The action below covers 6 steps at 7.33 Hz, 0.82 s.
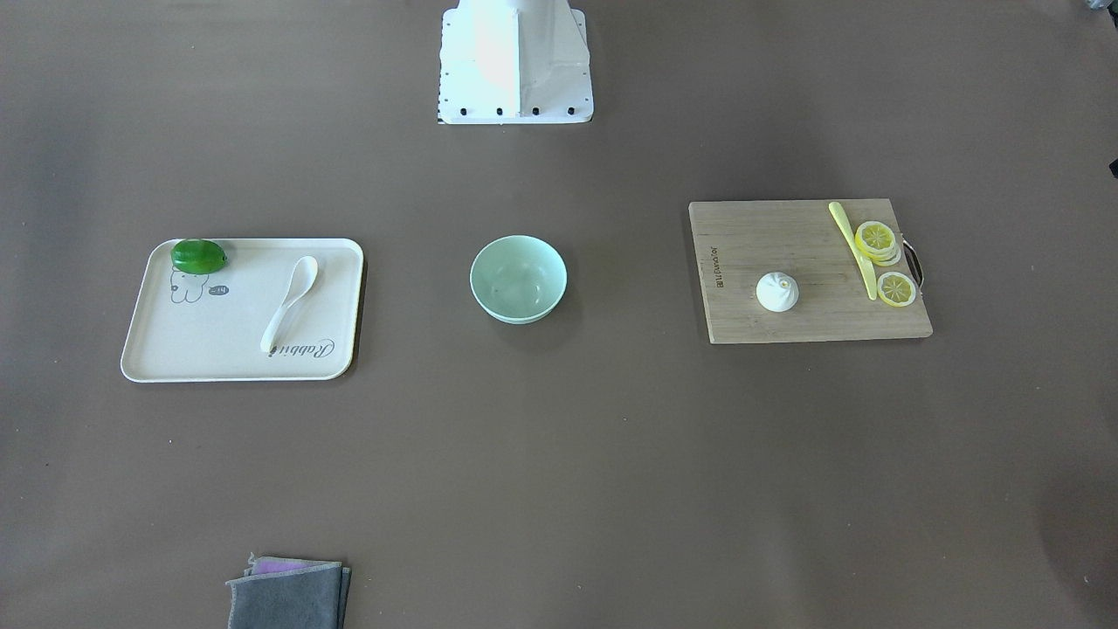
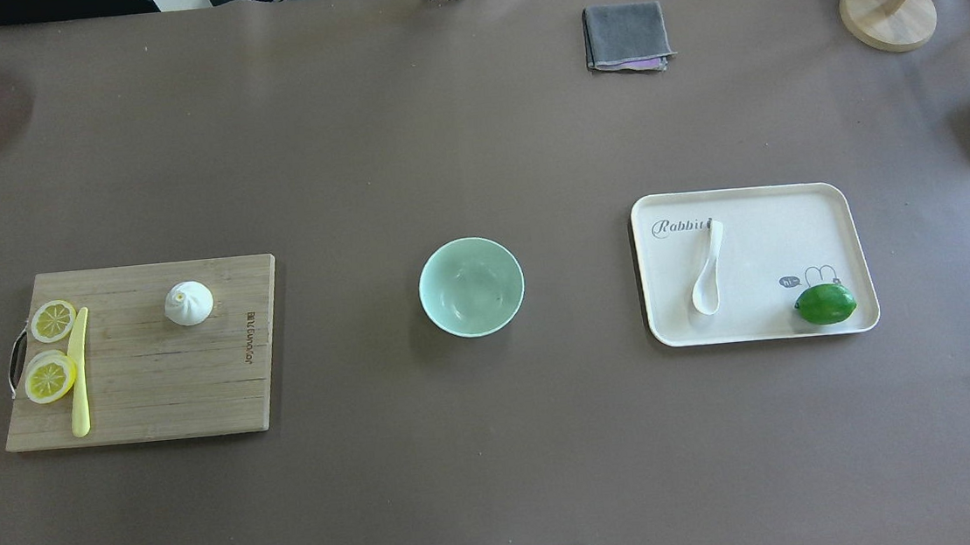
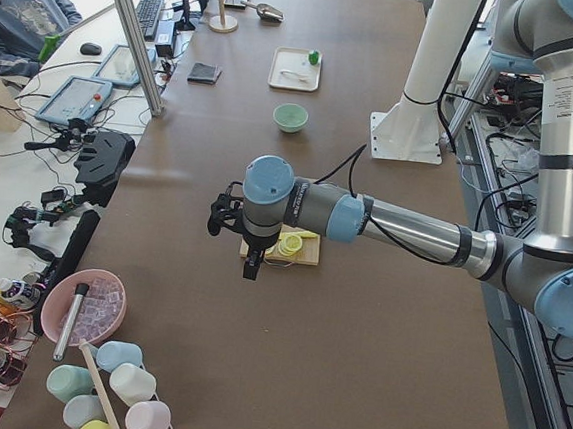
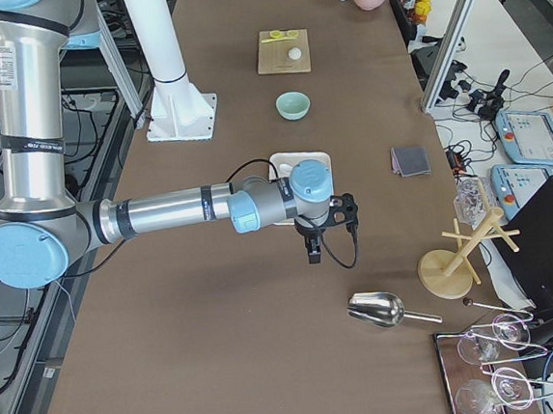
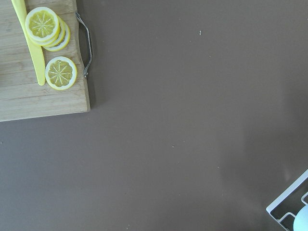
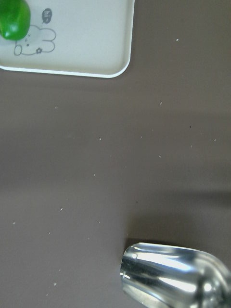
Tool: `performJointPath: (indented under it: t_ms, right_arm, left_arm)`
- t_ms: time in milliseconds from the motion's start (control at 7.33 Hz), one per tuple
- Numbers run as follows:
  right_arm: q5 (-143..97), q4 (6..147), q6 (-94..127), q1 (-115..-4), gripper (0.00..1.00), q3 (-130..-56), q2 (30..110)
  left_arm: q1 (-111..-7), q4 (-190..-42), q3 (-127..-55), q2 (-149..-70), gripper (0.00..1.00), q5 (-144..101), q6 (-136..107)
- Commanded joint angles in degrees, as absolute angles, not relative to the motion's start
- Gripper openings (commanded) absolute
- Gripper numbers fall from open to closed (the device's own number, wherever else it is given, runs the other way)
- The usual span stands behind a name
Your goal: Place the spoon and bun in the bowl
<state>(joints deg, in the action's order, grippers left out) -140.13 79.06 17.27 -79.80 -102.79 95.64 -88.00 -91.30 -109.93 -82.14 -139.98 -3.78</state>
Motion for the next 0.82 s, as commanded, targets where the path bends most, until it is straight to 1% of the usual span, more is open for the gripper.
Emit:
performJointPath:
  t_ms: [0, 136, 273, 409, 545, 682]
  right_arm:
    - [-136.78, 63.88, 38.75, -70.62, 1.00, -103.71, 95.36]
    - [-133.63, 62.68, 47.20, -64.92, 1.00, -103.71, 93.88]
    - [-129.33, 62.67, 58.60, -58.69, 0.99, -103.62, 89.08]
    - [-125.20, 62.67, 66.37, -52.97, 0.99, -103.71, 86.60]
    - [-121.24, 62.67, 72.54, -48.13, 0.95, -103.54, 84.40]
    - [-119.72, 62.67, 75.38, -45.73, 0.94, -103.27, 82.90]
  left_arm:
    - [-87.71, -91.49, -110.39, -82.62, 0.98, -140.01, -3.60]
    - [-87.71, -93.06, -109.96, -82.53, 0.98, -139.92, -3.78]
    - [-87.71, -93.51, -109.43, -82.53, 0.98, -140.01, -3.78]
    - [-87.71, -93.52, -108.64, -82.96, 0.98, -140.01, -3.69]
    - [-87.71, -93.52, -108.11, -83.32, 0.98, -139.92, -3.69]
    - [-87.71, -93.52, -107.58, -83.58, 0.98, -139.92, -3.69]
